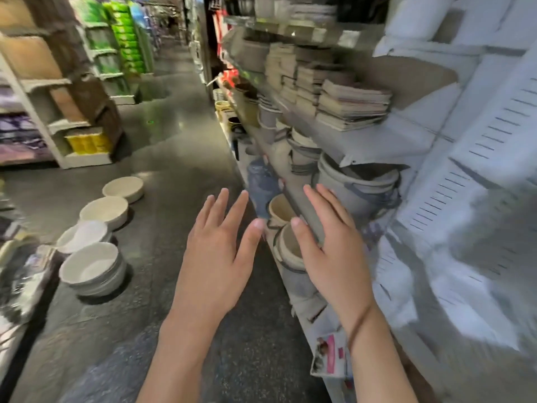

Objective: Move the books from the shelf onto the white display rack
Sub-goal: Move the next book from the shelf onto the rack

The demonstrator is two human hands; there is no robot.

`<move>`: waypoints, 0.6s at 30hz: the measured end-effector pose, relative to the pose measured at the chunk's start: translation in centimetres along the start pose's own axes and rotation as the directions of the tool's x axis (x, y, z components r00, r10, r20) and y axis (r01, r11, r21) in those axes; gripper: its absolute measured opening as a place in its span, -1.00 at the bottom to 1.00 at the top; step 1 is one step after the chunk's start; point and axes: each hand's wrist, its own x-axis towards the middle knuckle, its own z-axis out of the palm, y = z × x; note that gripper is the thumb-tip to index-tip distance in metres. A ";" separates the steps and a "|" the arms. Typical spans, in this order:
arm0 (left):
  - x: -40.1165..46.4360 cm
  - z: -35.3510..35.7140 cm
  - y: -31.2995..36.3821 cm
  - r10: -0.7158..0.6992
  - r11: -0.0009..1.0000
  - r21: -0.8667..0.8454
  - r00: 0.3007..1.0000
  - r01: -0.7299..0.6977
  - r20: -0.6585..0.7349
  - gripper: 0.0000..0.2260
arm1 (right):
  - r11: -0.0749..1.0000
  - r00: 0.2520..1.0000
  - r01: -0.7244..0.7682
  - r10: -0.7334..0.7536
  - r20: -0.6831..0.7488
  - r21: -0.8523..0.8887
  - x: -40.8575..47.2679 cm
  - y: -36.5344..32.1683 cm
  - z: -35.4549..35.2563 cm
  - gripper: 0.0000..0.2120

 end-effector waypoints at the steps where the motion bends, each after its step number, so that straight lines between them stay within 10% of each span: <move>1: 1.7 0.2 -1.4 -0.008 1.000 0.006 1.000 0.008 -0.009 -0.32 | 1.000 1.000 0.004 -0.004 0.008 0.012 1.7 0.3 1.5 -0.43; 18: 38.4 -1.2 -23.1 0.034 0.999 0.020 0.999 -0.033 -0.036 -0.31 | 0.998 0.999 0.045 -0.044 -0.020 0.049 35.6 1.9 26.8 -0.40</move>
